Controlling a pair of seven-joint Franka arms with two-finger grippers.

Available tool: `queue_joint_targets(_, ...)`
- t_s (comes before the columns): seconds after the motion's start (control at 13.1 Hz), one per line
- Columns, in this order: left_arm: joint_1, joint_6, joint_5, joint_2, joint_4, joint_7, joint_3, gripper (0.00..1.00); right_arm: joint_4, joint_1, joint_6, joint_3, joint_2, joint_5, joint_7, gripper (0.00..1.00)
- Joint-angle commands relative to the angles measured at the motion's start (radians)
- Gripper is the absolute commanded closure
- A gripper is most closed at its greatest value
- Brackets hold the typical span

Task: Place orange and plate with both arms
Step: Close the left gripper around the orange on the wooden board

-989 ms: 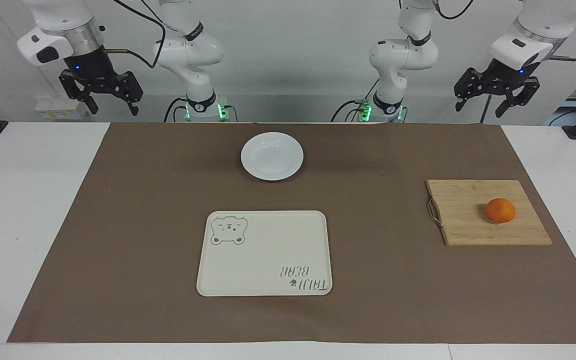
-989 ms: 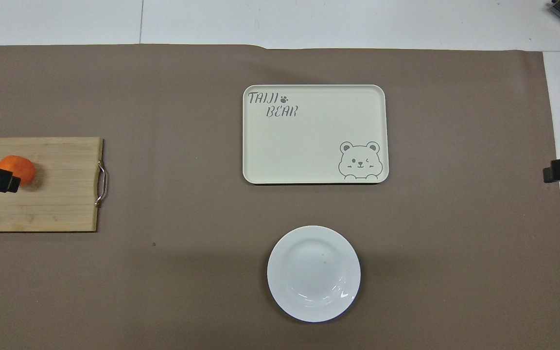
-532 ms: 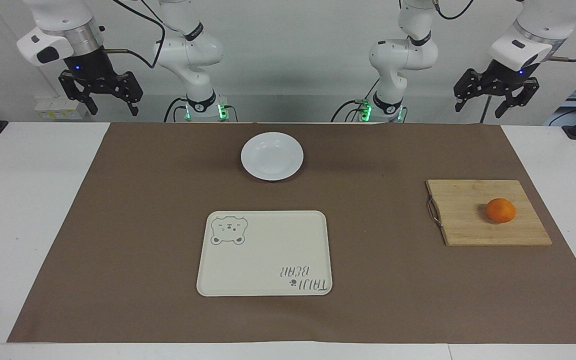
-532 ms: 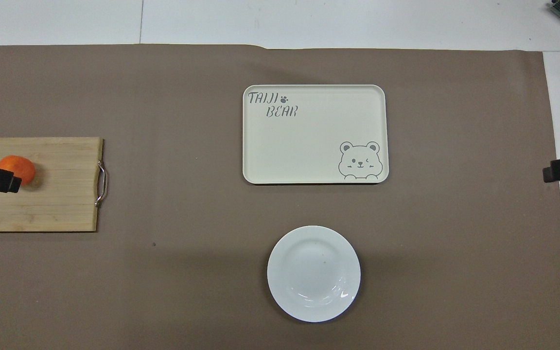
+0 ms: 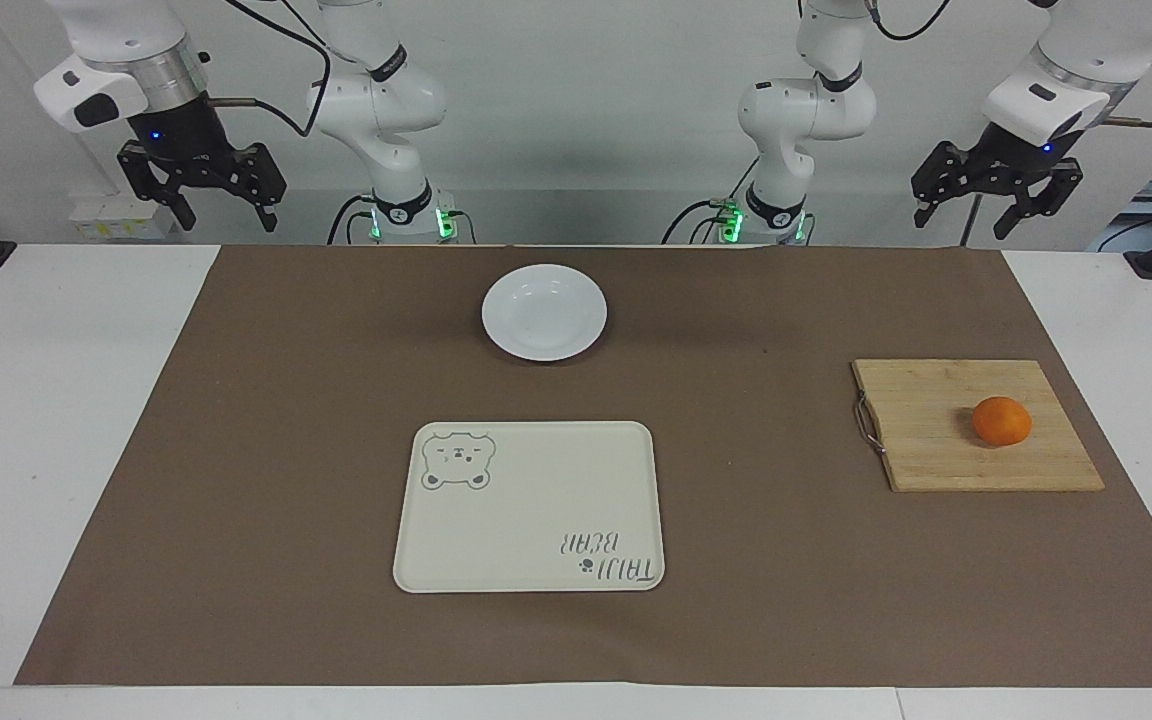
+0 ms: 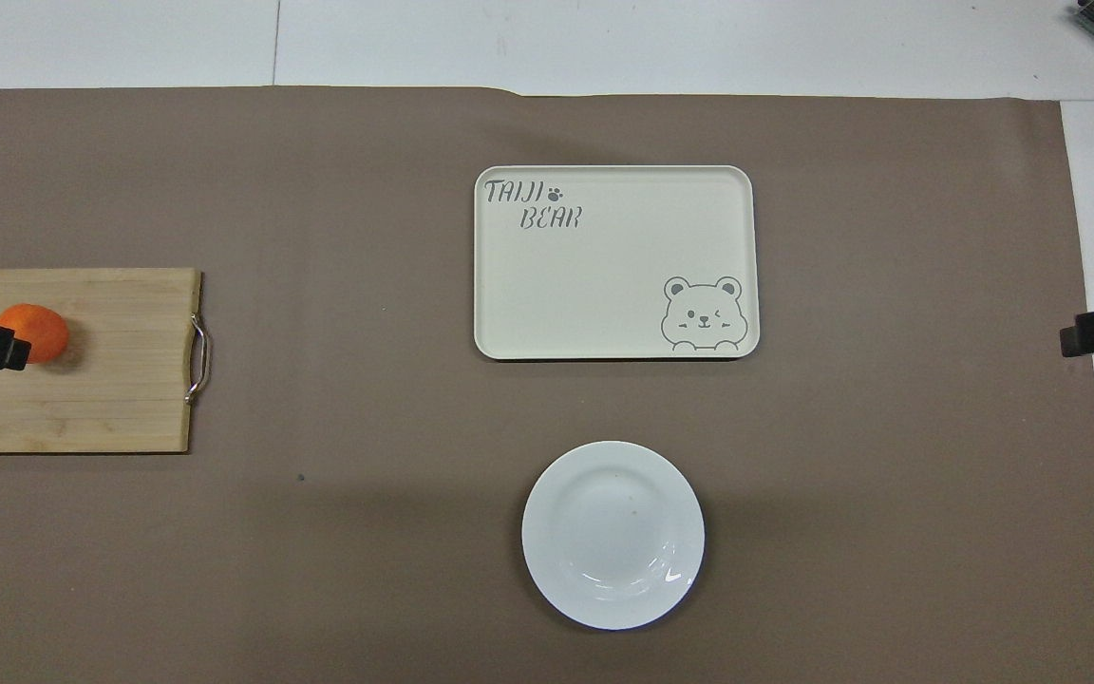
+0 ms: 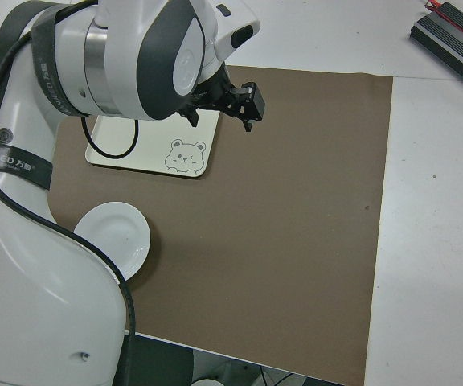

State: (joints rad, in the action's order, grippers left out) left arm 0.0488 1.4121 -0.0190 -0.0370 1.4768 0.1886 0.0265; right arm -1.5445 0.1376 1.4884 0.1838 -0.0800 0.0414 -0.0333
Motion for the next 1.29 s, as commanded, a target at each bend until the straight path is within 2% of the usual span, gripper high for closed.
queue_joint_targets(0.0, -0.068, 0.118, 0.008, -0.029, 0.103, 0.023, -0.007, 0.0, -0.006, -0.012, 0.006, -0.004, -0.004, -0.023, -0.026, 0.0)
queue_joint_targets(0.46, -0.211, 0.433, 0.008, 0.009, 0.302, 0.164, -0.007, 0.0, -0.008, -0.012, 0.009, -0.006, -0.004, -0.024, -0.027, 0.0)
queue_joint_targets(0.61, -0.254, 0.501, 0.008, 0.055, 0.318, 0.196, -0.007, 0.0, -0.009, -0.012, 0.004, -0.006, -0.004, -0.024, -0.027, 0.0)
queue_joint_targets(1.06, -0.276, 0.721, 0.008, 0.259, 0.332, 0.207, -0.007, 0.0, -0.009, -0.012, 0.007, -0.006, -0.006, -0.024, -0.027, 0.0)
queue_joint_targets(1.22, -0.28, 0.796, 0.008, 0.275, 0.394, 0.203, -0.007, 0.0, -0.009, -0.012, 0.007, -0.006, -0.006, -0.024, -0.027, 0.0)
